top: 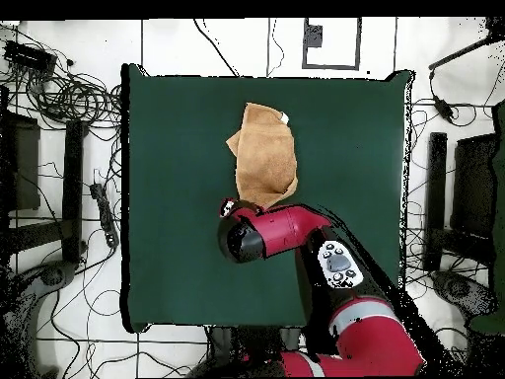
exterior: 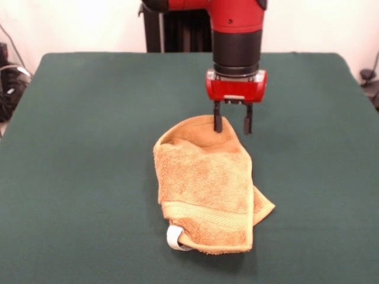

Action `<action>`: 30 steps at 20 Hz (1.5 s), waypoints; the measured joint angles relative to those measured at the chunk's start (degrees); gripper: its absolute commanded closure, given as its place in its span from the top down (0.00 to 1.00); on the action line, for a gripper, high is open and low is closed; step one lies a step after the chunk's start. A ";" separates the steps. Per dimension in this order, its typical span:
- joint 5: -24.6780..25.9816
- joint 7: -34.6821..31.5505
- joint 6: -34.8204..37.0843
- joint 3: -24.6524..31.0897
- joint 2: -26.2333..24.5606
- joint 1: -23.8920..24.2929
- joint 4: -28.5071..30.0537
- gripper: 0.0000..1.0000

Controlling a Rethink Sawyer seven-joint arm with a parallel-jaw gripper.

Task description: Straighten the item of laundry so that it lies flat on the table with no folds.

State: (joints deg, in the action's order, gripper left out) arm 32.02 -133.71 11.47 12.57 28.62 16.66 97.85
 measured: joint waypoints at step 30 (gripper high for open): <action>0.06 0.00 10.23 6.62 5.23 13.02 -1.52 1.00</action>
State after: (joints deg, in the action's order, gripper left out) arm 32.08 -133.71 21.70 19.20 33.85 29.68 96.33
